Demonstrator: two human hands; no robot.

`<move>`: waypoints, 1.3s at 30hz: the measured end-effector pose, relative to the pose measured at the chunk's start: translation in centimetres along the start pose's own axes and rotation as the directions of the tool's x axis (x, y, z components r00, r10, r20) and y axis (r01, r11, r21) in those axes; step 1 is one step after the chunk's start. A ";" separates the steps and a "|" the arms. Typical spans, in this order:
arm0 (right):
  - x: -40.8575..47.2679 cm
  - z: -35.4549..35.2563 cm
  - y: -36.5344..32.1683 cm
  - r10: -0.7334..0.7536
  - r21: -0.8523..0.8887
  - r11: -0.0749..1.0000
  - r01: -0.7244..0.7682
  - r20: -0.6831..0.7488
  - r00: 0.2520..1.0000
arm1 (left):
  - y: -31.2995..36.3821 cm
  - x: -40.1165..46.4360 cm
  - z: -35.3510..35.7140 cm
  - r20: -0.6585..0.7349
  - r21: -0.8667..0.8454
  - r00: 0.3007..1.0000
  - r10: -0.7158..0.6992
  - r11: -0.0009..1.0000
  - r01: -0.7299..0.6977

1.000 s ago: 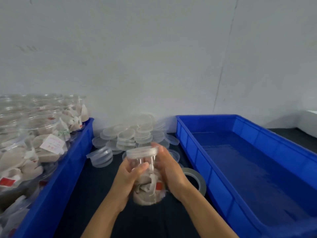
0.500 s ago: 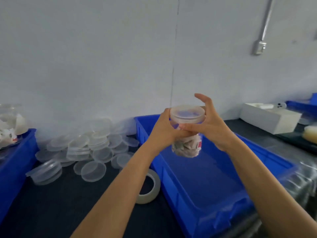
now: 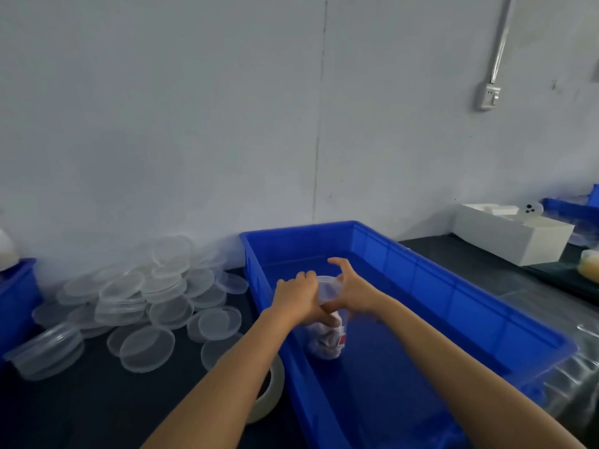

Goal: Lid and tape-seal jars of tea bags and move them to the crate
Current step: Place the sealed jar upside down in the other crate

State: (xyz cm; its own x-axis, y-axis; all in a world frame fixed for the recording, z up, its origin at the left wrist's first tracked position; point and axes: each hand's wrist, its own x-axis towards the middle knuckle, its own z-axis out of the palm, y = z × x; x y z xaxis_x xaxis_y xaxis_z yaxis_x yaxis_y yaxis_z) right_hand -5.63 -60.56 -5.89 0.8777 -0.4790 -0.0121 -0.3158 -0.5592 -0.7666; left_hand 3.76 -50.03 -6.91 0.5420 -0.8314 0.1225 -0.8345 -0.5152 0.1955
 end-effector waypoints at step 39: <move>23.8 10.6 -1.8 0.266 0.510 0.832 -0.219 -0.020 0.964 | -15.0 15.2 0.8 0.026 -0.011 0.985 -0.172 0.985 0.173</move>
State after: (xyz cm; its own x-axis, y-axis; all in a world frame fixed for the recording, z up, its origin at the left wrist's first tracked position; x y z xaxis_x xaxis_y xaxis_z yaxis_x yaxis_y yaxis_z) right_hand 19.66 -63.76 -11.60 0.7547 -0.6239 -0.2030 -0.2710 -0.0147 -0.9625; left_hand 24.38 -55.11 -8.78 0.6749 -0.7353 0.0620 -0.7273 -0.6486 0.2245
